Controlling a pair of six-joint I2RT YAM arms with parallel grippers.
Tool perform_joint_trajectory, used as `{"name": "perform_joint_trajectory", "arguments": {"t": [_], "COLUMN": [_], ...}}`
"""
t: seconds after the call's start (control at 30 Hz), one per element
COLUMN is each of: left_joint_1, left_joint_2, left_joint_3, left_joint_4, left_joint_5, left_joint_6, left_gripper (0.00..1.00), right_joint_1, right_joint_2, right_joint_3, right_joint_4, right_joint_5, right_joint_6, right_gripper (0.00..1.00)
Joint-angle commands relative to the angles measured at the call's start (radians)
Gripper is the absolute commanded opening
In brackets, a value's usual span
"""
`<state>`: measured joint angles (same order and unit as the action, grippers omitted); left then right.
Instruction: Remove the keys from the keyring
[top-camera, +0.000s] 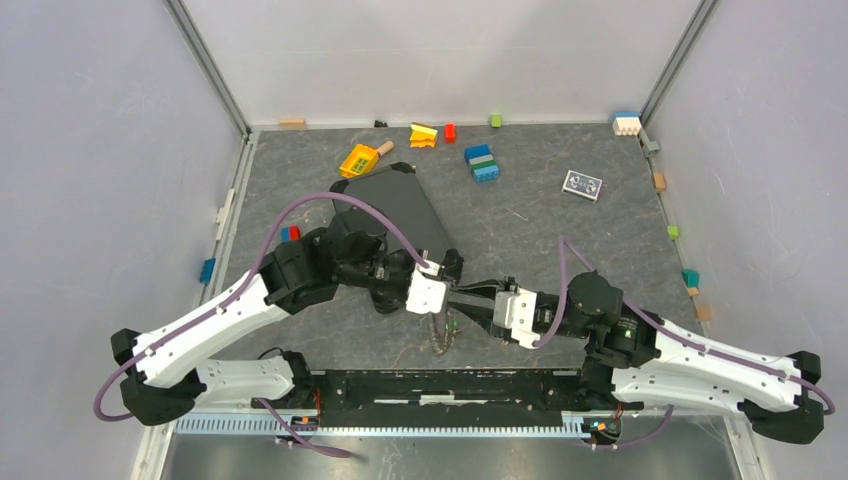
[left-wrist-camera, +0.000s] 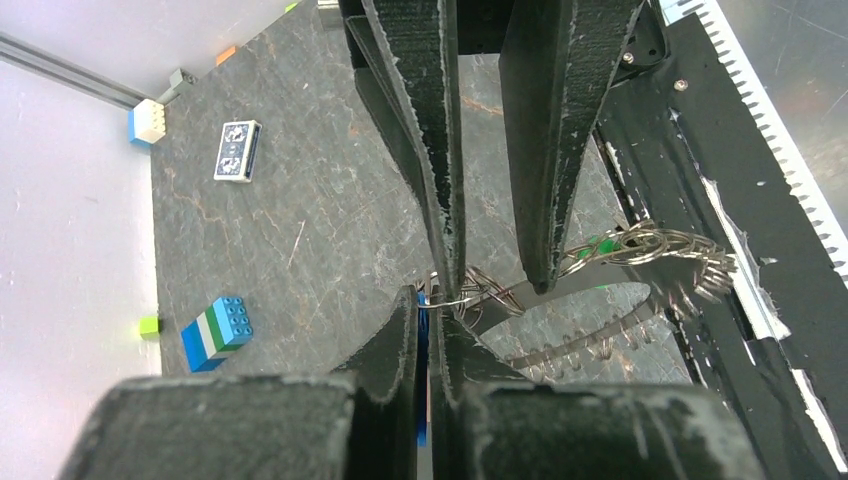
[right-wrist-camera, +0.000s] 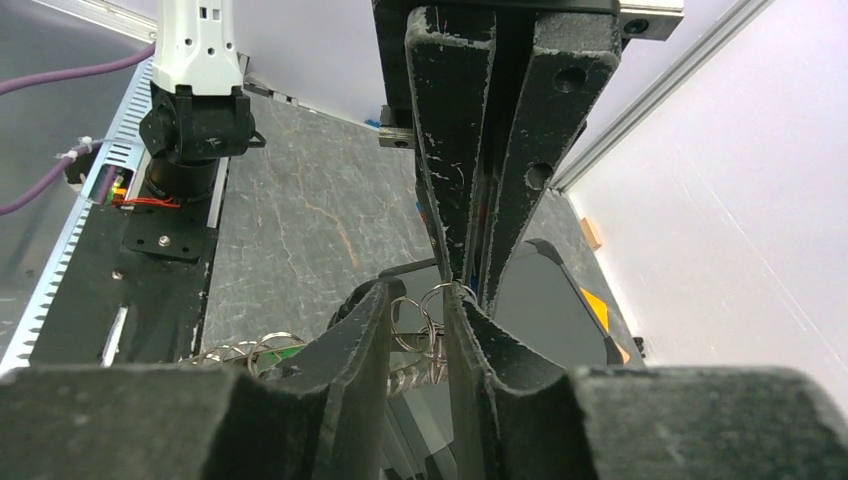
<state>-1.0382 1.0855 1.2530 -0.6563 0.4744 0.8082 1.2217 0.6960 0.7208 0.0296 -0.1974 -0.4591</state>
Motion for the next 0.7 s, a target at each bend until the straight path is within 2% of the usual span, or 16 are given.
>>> {"name": "perform_joint_trajectory", "arguments": {"t": [0.0, 0.17, 0.47, 0.67], "left_joint_1": [0.005, 0.005, 0.005, 0.004], "left_joint_2": [-0.013, -0.012, -0.016, -0.019], "left_joint_3": [0.043, 0.040, 0.036, 0.033], "left_joint_4": [0.037, 0.037, 0.037, 0.037], "left_joint_5": [0.031, 0.022, 0.025, 0.020], "left_joint_6": [-0.022, -0.022, -0.016, -0.014], "left_gripper": [0.02, 0.02, 0.02, 0.02], "right_joint_1": [-0.002, -0.002, -0.002, -0.002], "right_joint_2": [0.013, 0.034, 0.047, 0.058], "right_joint_3": [0.024, 0.023, 0.019, 0.016], "right_joint_4": [0.038, 0.037, 0.051, 0.058], "right_joint_5": [0.031, 0.054, 0.139, 0.245], "right_joint_6": [0.047, 0.086, 0.146, 0.198], "right_gripper": [0.30, 0.24, 0.20, 0.10]}}
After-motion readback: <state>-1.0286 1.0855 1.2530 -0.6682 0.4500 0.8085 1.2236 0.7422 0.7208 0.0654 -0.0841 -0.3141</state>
